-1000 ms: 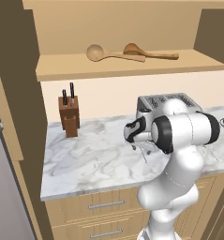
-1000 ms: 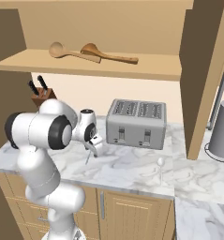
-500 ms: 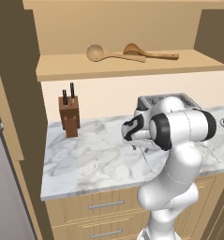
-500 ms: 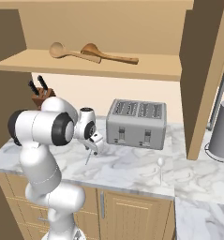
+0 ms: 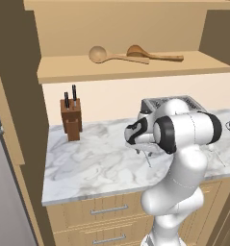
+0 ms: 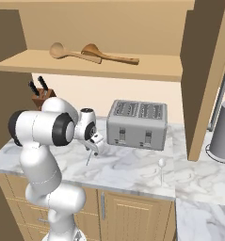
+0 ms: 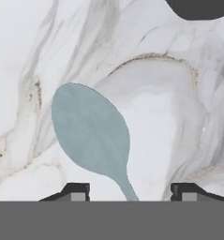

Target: Organize the utensils by type. Pick up the wooden spoons from the counter and place them in the open cabinet. Then pick up the metallic utensils from the counter and place them in the open drawer.

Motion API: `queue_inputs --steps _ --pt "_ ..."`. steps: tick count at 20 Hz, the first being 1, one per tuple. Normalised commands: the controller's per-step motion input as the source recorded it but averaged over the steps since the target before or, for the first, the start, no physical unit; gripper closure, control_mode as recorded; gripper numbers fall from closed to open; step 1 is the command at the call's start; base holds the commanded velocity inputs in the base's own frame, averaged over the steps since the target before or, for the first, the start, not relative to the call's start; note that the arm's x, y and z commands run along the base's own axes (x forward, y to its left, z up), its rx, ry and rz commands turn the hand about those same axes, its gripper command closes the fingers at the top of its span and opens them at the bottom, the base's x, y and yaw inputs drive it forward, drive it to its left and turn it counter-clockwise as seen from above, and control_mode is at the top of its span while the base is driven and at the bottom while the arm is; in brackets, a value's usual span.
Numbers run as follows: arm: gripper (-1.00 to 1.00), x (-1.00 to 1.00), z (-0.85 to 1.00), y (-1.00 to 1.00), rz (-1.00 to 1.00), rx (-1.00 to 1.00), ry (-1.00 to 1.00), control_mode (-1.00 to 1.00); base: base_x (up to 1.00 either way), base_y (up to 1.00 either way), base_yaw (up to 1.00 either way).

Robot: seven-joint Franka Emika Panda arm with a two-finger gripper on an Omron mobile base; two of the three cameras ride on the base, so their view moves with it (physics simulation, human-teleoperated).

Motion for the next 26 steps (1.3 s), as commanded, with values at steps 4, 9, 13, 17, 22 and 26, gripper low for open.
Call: queue_inputs --steps 4,9,13,17,22,26 --pt "1.00 -0.24 -0.47 -0.03 0.00 0.00 0.00 -1.00 0.00 0.00 0.00" --pt "1.00 -0.35 -0.29 -0.02 0.00 0.01 0.03 -1.00 0.00 0.00 0.00" --pt "1.00 -0.41 -0.18 0.00 0.00 0.00 0.09 -1.00 0.00 0.00 0.00" --pt "1.00 -0.32 -0.03 0.00 0.00 0.00 0.03 -1.00 0.00 0.00 0.00" --pt "1.00 -0.27 0.24 -0.05 0.00 0.01 0.00 -1.00 0.00 0.00 0.00" --pt "1.00 -0.48 0.35 -0.02 0.00 0.00 -0.01 -1.00 0.00 0.00 0.00"
